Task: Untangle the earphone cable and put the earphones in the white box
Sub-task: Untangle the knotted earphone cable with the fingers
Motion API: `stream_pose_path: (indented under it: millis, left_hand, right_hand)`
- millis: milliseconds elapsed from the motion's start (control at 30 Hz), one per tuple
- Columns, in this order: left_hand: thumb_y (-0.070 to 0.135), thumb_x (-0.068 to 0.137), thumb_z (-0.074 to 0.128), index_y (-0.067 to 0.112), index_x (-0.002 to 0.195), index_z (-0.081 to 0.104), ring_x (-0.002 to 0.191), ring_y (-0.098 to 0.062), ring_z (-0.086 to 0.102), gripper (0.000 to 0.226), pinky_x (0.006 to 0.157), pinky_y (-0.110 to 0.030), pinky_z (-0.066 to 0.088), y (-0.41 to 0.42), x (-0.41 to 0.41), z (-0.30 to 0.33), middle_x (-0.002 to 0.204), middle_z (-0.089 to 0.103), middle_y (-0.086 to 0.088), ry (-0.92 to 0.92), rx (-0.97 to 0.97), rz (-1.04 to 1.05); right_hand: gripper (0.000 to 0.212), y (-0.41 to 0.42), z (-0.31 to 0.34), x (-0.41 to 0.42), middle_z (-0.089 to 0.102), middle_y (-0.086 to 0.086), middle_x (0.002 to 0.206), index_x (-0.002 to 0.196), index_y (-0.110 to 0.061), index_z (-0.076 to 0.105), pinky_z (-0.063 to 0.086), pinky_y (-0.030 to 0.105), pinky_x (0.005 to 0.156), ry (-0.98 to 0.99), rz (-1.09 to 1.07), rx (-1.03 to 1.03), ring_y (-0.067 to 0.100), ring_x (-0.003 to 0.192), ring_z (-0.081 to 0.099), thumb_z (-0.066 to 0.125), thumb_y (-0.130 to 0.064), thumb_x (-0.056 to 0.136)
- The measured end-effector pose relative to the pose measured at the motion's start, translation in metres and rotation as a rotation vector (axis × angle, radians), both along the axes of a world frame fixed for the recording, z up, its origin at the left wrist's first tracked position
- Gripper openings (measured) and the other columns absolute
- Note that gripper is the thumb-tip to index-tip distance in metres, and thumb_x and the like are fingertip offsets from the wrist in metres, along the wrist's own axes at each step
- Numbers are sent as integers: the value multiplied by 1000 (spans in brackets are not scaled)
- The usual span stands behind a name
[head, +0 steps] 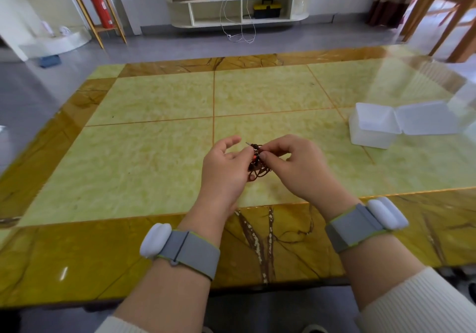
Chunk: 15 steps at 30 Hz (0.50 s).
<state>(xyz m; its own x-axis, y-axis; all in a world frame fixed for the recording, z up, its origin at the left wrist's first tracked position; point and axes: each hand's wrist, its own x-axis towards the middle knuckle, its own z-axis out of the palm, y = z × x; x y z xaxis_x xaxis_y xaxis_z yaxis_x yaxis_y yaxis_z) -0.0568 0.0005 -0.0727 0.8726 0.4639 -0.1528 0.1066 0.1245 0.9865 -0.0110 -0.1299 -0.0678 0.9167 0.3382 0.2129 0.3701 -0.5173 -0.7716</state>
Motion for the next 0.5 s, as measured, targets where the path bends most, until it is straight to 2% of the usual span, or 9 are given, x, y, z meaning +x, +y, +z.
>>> stream_pose_path:
  millis: [100, 200, 267, 400, 500]
  left_hand:
    - [19, 93, 62, 20, 110, 68, 82, -16, 73, 18, 65, -29, 59, 0, 0, -1, 89, 74, -1, -9, 122, -32]
    - [19, 91, 63, 22, 90, 71, 78, -19, 73, 9, 63, -33, 60, -2, 0, -2, 81, 74, 1, 7, 171, 1]
    - [19, 88, 64, 22, 84, 71, 75, -17, 72, 8, 66, -36, 61, -2, 1, -3, 76, 74, 1, 21, 192, 18]
    - [19, 89, 64, 17, 101, 70, 71, -10, 72, 14, 70, -35, 61, 0, 1, -3, 79, 73, 1, 26, 249, 9]
    - [20, 91, 63, 19, 91, 75, 69, -11, 70, 12, 67, -34, 61, -1, 0, -1, 77, 73, 3, 28, 312, -2]
  right_hand:
    - [9, -2, 2, 1, 68, -18, 85, 89, -32, 73, 49, 21, 76, 23, -1, 35, -2, 85, 62, 67, -26, 89]
    - [11, -4, 3, 1, 70, -18, 77, 84, -34, 72, 50, 18, 70, 58, 1, 64, -4, 77, 63, 67, -25, 88]
    - [12, -5, 4, 2, 70, -15, 75, 80, -35, 72, 50, 18, 68, 88, -6, 69, -2, 74, 64, 67, -26, 88]
    - [12, -4, 6, 3, 71, -10, 73, 79, -29, 73, 51, 23, 66, 154, -24, 136, 3, 69, 64, 67, -23, 88]
    - [11, -6, 11, 3, 71, 2, 75, 81, -24, 74, 50, 34, 67, 203, -39, 191, 9, 67, 58, 67, -24, 89]
